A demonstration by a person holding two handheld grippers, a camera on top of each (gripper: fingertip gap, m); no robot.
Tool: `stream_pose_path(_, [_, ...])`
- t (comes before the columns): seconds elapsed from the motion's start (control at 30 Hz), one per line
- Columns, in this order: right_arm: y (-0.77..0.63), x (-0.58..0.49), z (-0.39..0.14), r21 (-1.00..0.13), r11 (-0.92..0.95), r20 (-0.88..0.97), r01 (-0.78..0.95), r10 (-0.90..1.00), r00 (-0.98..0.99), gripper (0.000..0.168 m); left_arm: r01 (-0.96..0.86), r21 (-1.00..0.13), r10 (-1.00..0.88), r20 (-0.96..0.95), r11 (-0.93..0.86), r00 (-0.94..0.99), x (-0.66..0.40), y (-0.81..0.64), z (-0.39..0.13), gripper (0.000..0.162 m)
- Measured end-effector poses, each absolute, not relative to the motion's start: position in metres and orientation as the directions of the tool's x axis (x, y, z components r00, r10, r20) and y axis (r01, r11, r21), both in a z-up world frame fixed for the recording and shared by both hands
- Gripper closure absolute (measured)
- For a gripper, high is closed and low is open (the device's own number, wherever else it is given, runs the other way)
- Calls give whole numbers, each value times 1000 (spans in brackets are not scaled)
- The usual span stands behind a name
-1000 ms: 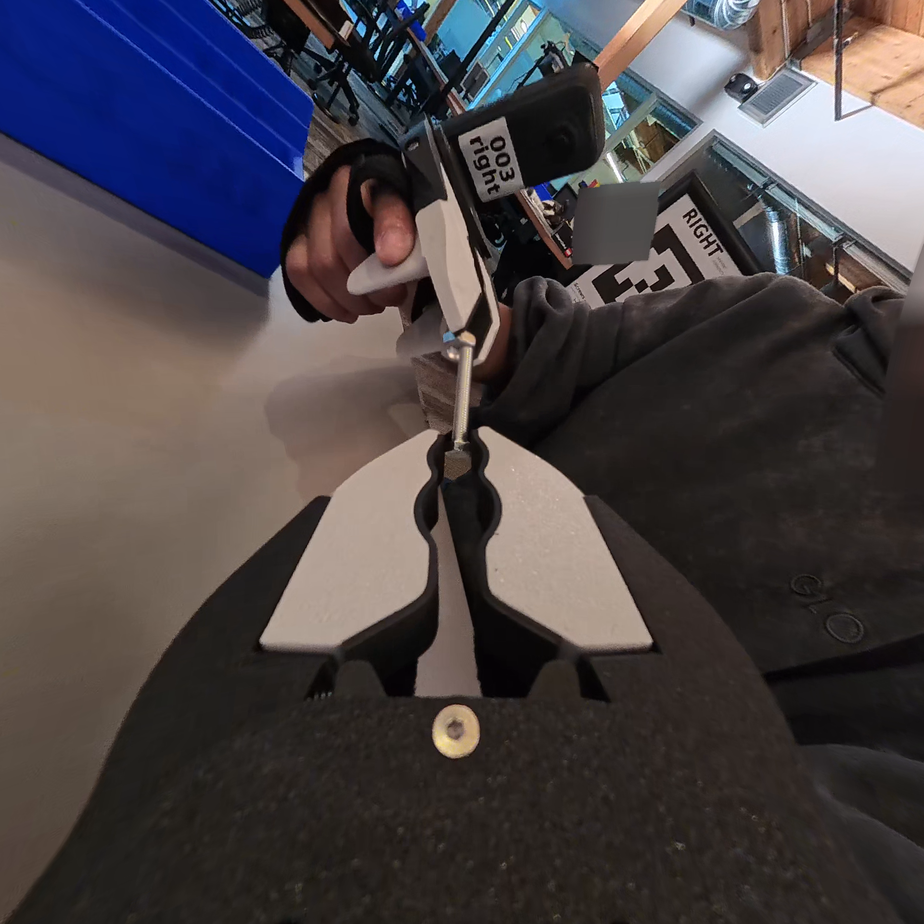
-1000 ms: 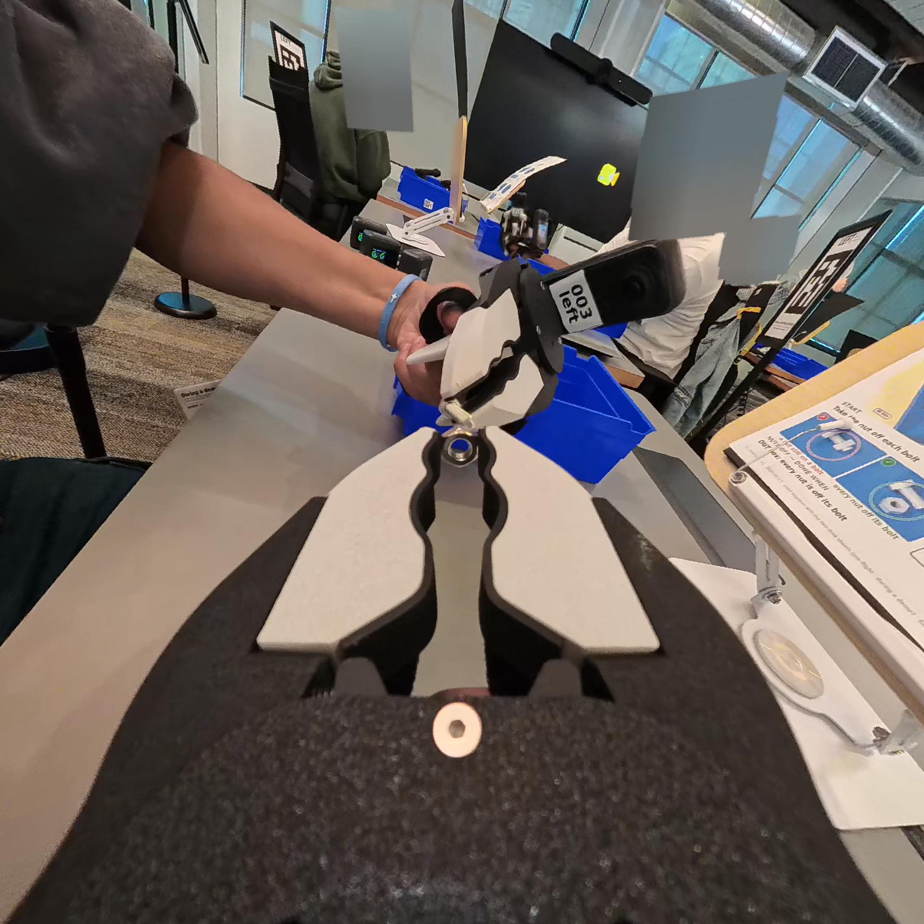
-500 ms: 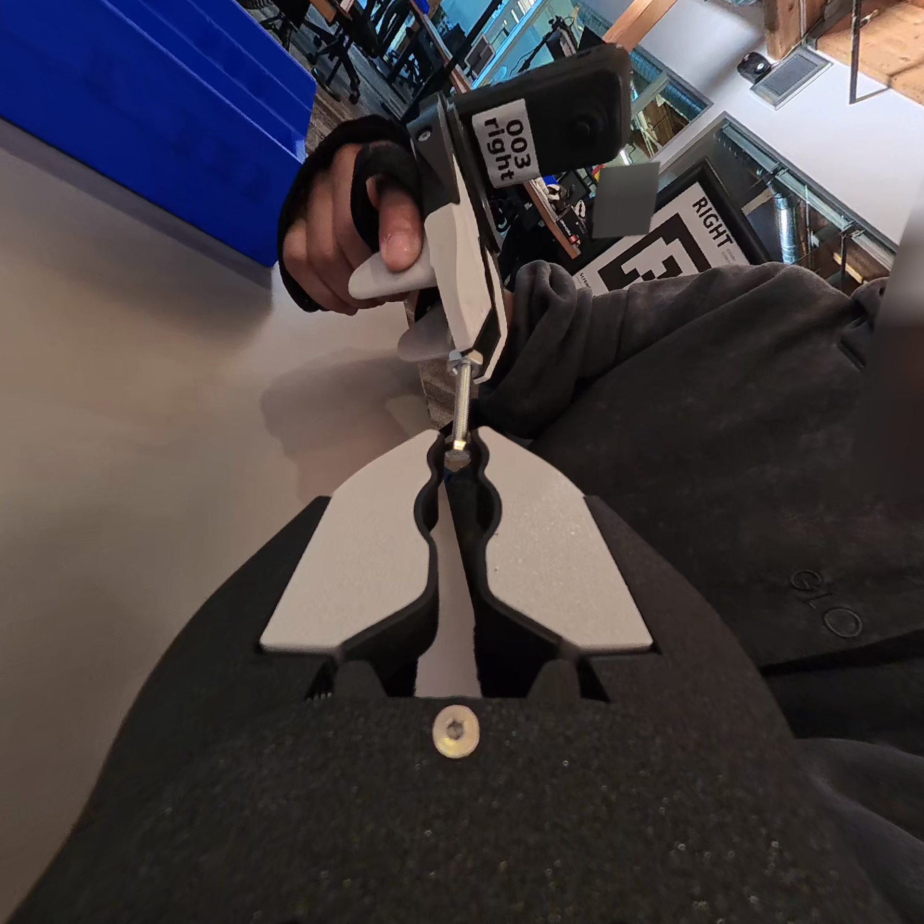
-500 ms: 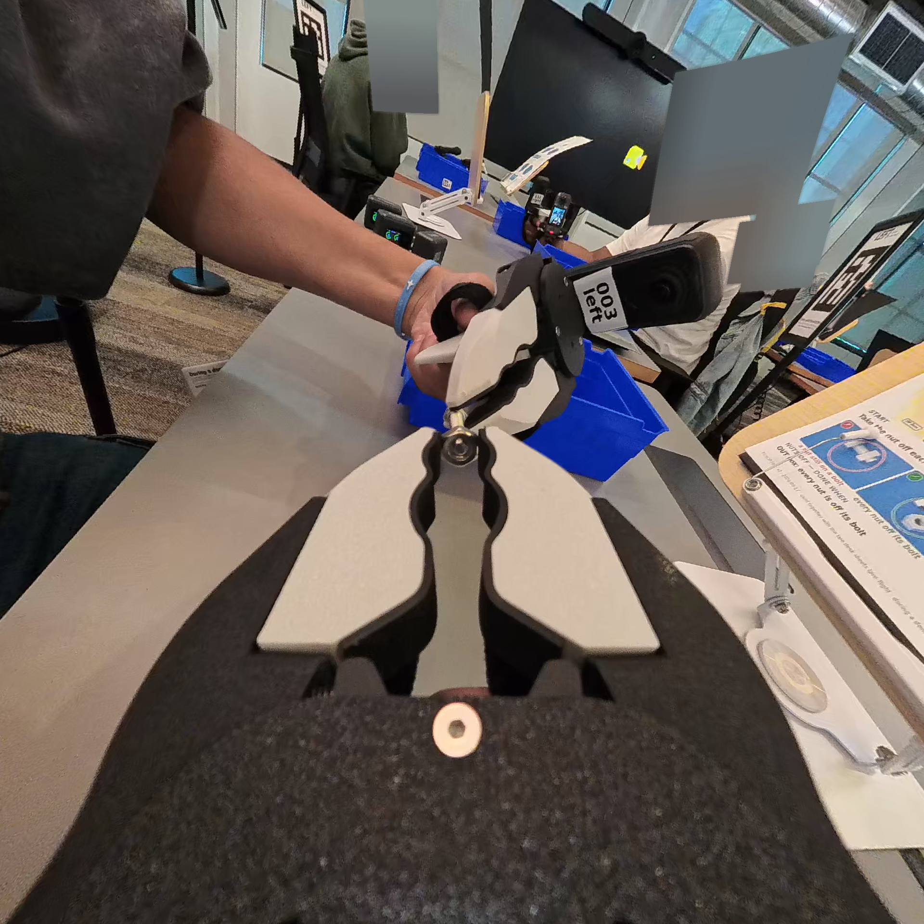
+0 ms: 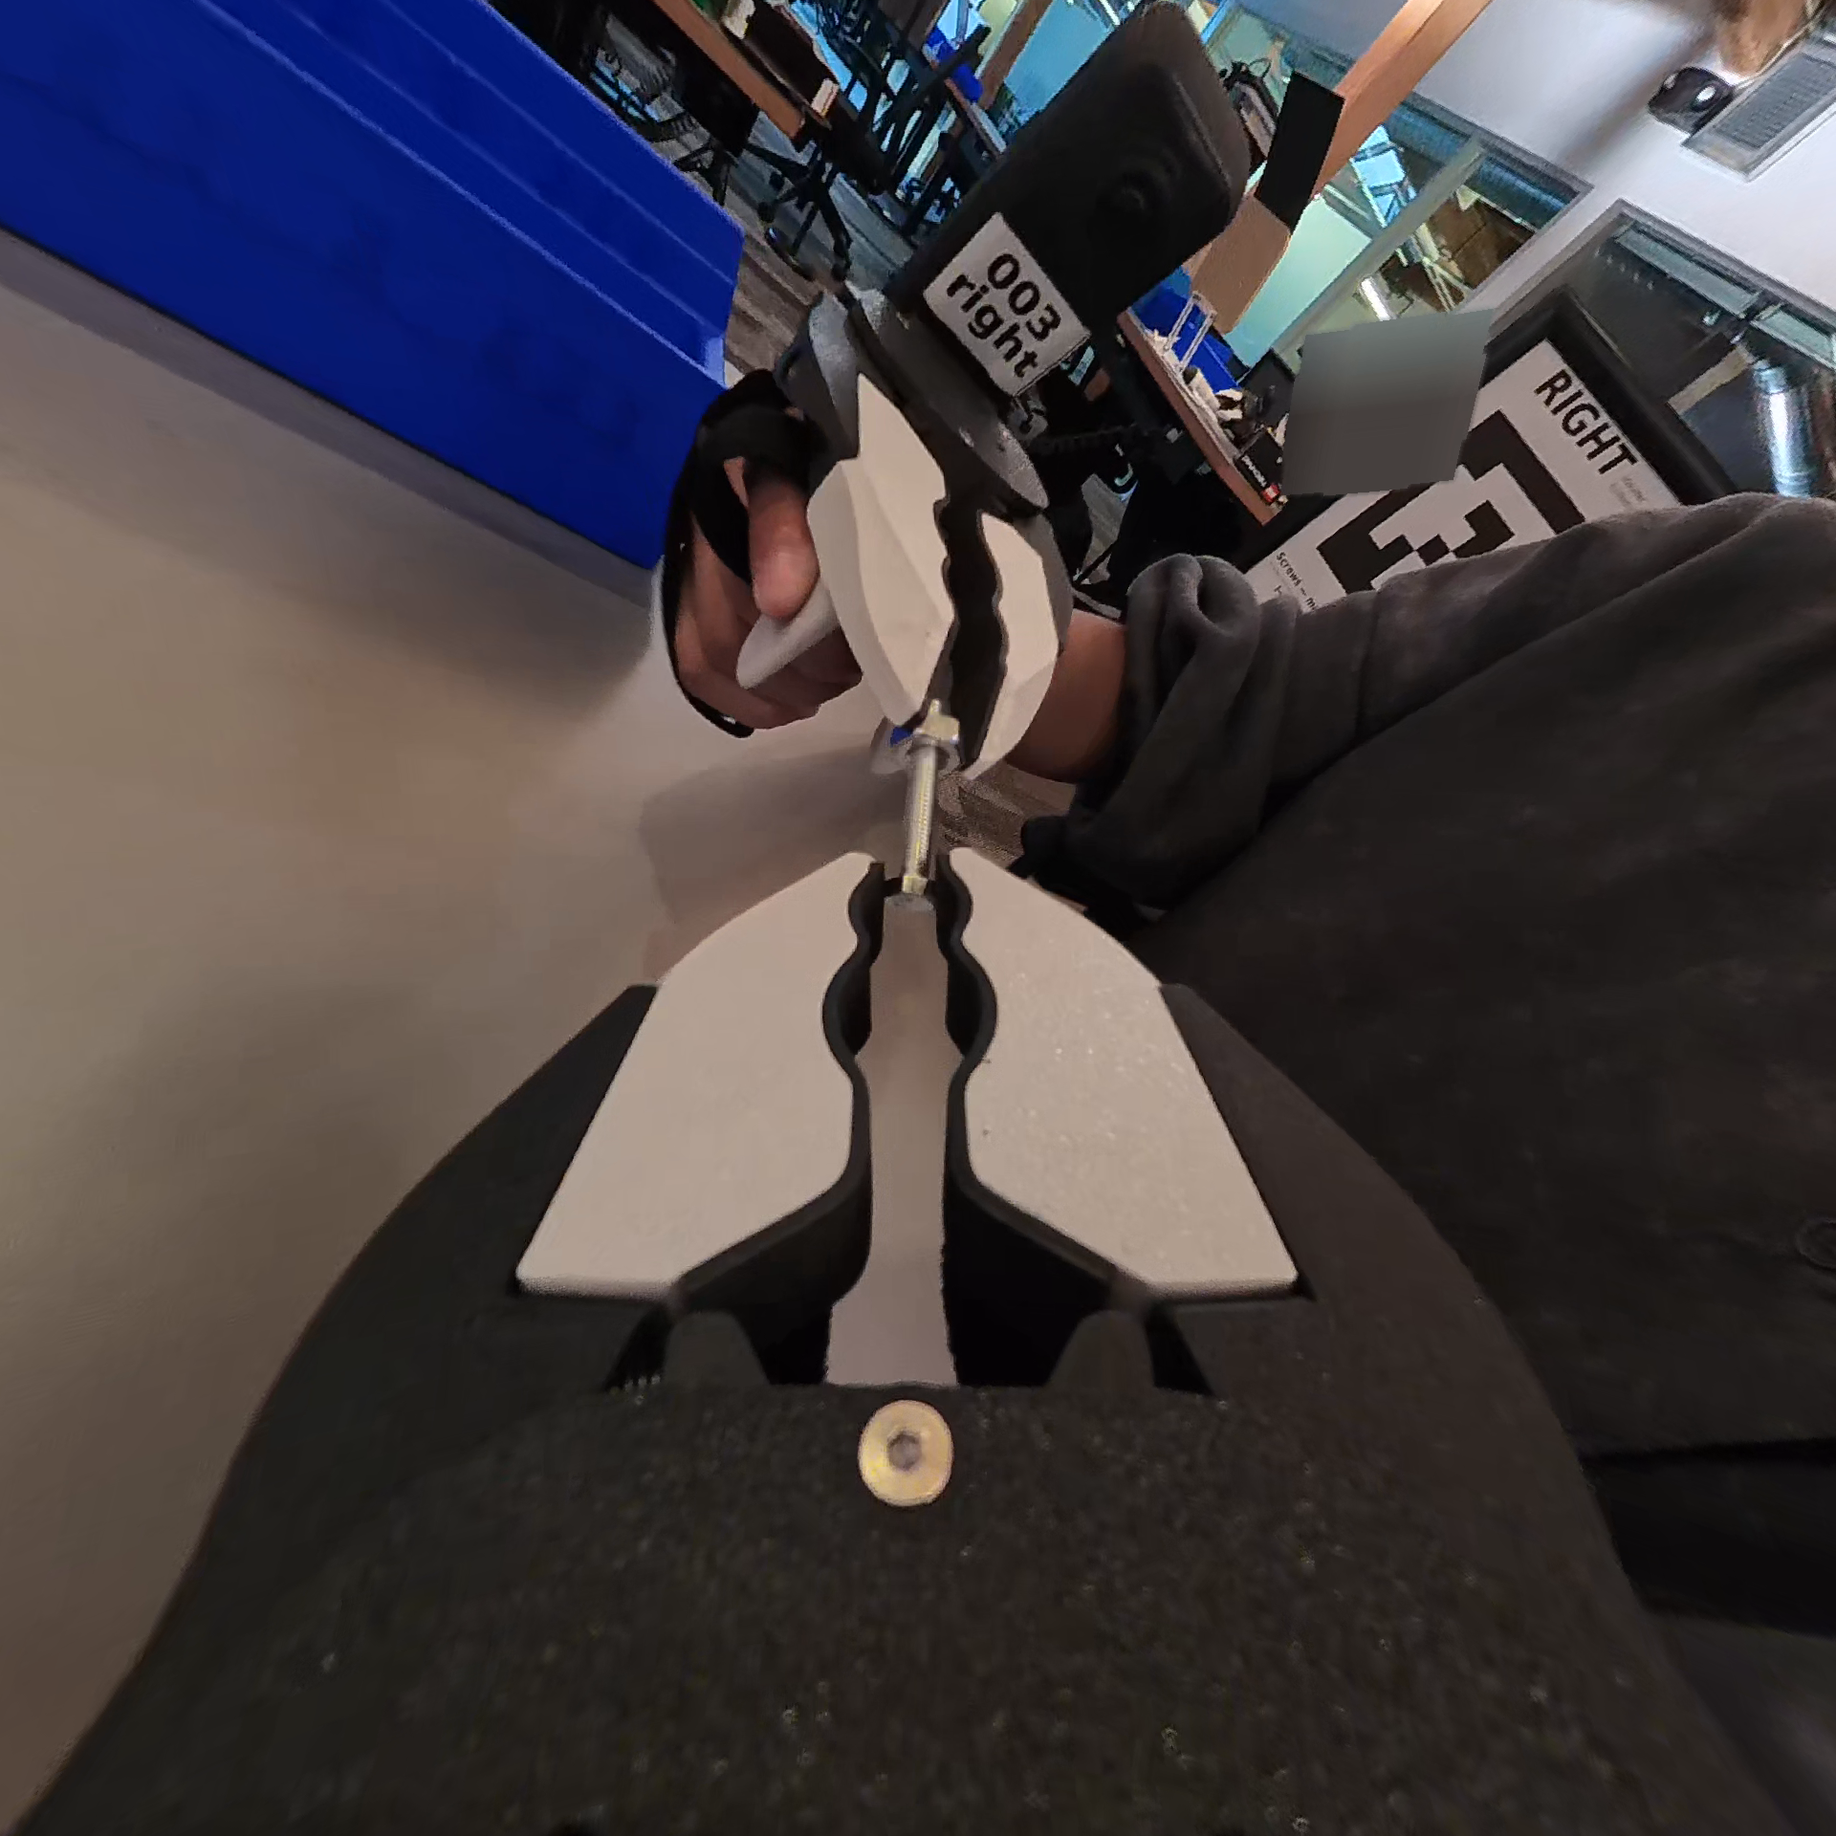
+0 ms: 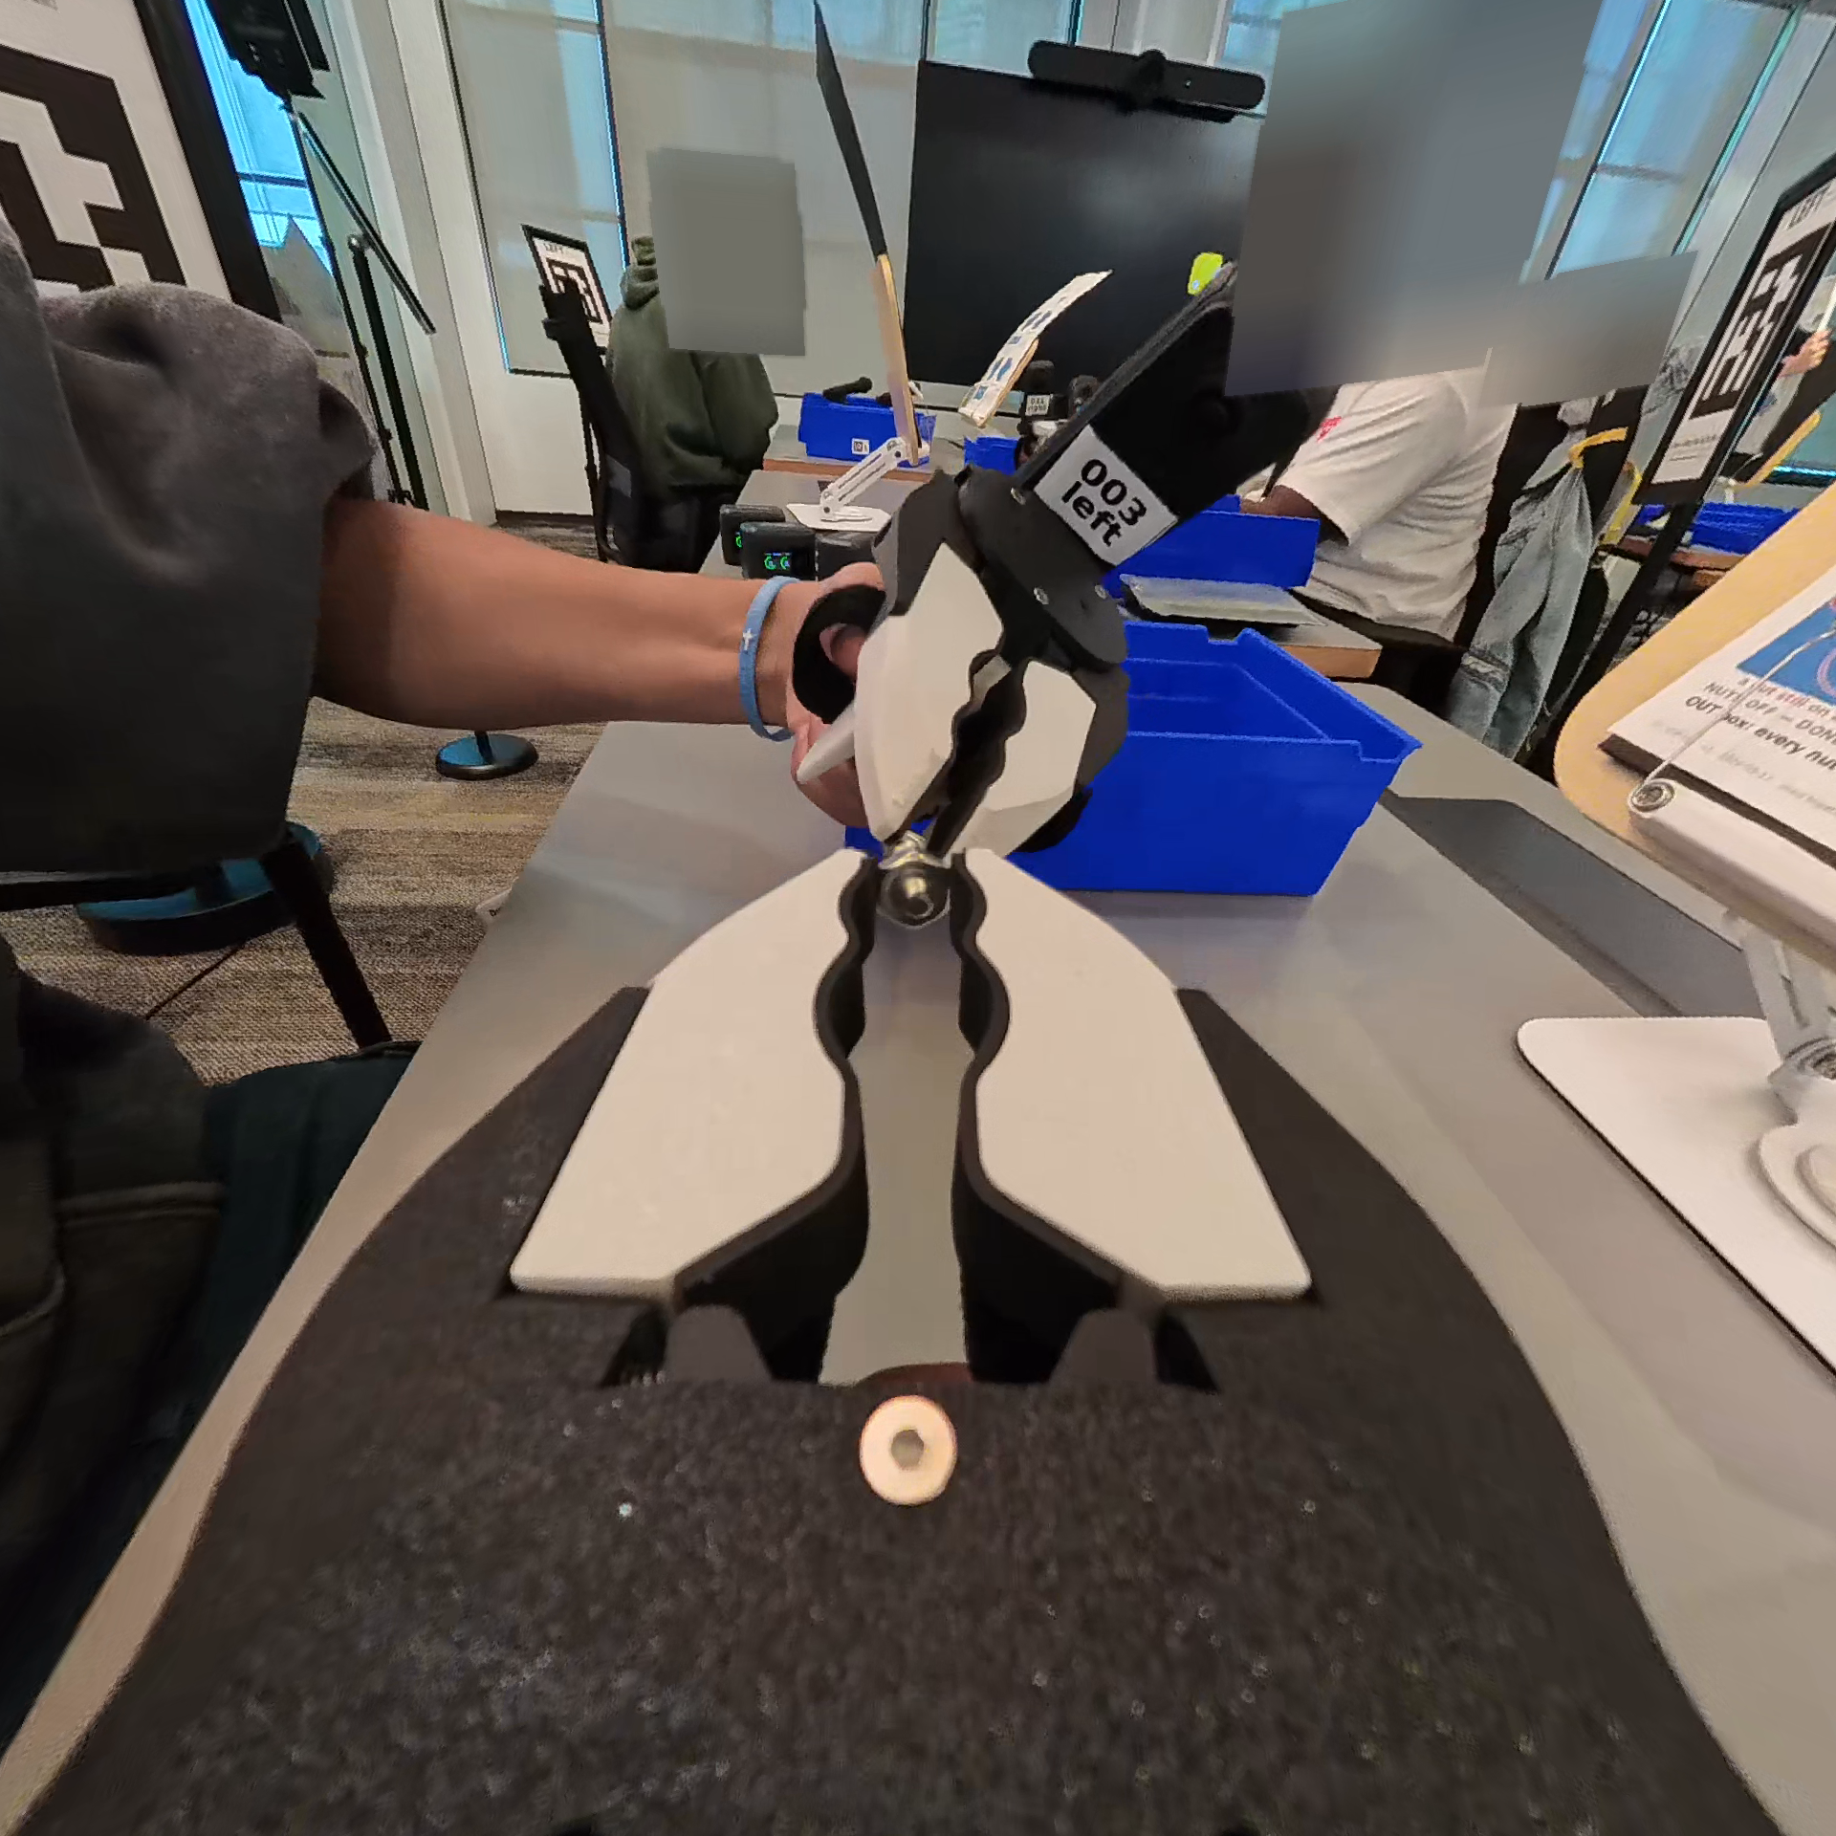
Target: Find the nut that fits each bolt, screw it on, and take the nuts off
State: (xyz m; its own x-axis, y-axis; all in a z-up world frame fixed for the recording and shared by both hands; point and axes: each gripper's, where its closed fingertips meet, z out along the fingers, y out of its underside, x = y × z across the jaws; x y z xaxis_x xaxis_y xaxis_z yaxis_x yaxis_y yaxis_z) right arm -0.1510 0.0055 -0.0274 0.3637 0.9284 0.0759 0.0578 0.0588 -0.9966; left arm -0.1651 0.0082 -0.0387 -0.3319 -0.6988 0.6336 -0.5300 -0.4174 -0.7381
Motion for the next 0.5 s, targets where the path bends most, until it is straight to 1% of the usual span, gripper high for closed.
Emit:
stream_pose_path(0.17, [4, -149, -28, -996, 53, 78, 77, 926, 369, 154, -539, -737, -714, 626, -409, -315, -172, 10, -40, 153])
stream_pose_path(0.33, [3, -136, -15, -998, 55, 63, 32, 912, 405, 154, -541, -743, -764, 592, -394, -257, -180, 15, -45, 153])
stream_pose_path(0.5, [0, -135, -15, -998, 57, 64, 30, 908, 415, 154, -521, -751, -767, 590, -406, -253, -187, 13, -44, 153])
